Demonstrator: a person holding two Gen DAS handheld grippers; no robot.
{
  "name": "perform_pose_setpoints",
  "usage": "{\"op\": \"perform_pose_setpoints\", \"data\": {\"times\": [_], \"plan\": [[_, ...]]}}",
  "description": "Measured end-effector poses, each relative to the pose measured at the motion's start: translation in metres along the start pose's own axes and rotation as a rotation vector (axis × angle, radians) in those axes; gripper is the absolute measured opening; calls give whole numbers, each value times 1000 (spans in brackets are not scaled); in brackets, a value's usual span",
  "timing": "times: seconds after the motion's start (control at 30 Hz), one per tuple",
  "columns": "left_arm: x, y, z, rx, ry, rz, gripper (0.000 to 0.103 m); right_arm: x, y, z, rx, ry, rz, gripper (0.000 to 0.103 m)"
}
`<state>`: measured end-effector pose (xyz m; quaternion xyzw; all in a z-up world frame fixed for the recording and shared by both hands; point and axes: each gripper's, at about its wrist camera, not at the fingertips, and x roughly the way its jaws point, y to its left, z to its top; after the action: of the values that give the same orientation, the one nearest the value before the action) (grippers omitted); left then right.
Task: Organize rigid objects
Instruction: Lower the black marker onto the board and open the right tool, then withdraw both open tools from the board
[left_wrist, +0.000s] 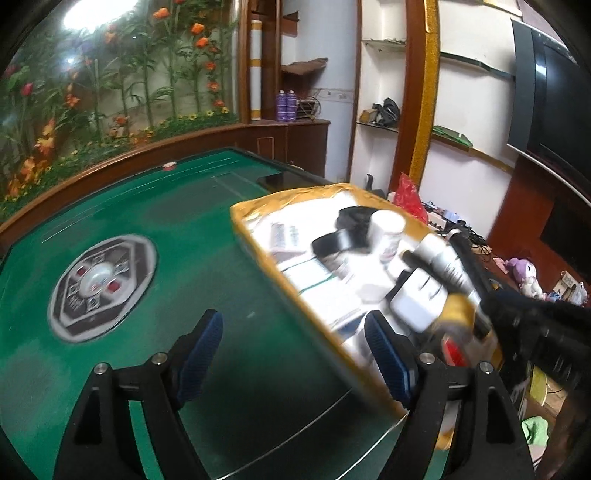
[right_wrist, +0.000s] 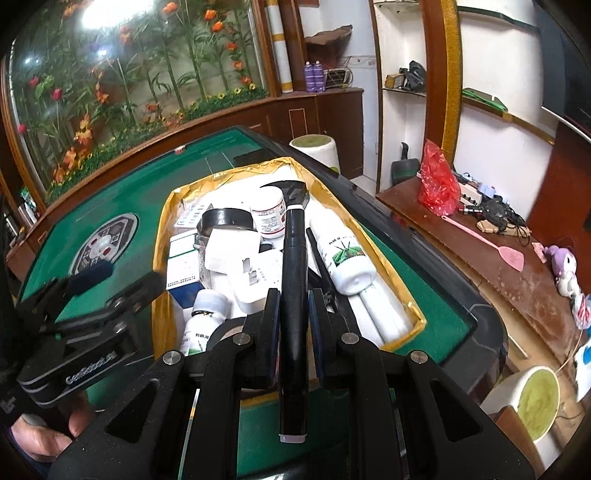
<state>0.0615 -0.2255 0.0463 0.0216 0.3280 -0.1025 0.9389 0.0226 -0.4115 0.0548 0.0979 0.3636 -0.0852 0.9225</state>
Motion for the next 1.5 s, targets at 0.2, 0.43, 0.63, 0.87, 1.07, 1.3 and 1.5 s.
{"op": "perform_pose_setpoints", "data": {"times": [0.2, 0.43, 0.63, 0.87, 1.07, 1.3, 1.5], "plan": [[4, 7, 0, -16, 47, 27, 81, 1, 11, -2, 4, -6, -13, 15], [-5, -1, 0, 44, 17, 81, 81, 6, 22, 0, 7, -7, 0, 15], [-2, 5, 2, 20, 29, 93, 81, 14, 17, 2, 10, 9, -11, 15], [-2, 5, 1, 17, 31, 95, 81, 26, 8, 7, 38, 29, 17, 15], [-8, 7, 2, 4, 9, 81, 81, 47, 20, 26, 13, 36, 67, 15], [-11, 8, 4, -8, -2, 72, 81, 23, 6, 37, 1, -35, 48, 41], [-16, 6, 6, -1, -18, 69, 81, 3, 4, 25, 30, -76, 17, 46]]}}
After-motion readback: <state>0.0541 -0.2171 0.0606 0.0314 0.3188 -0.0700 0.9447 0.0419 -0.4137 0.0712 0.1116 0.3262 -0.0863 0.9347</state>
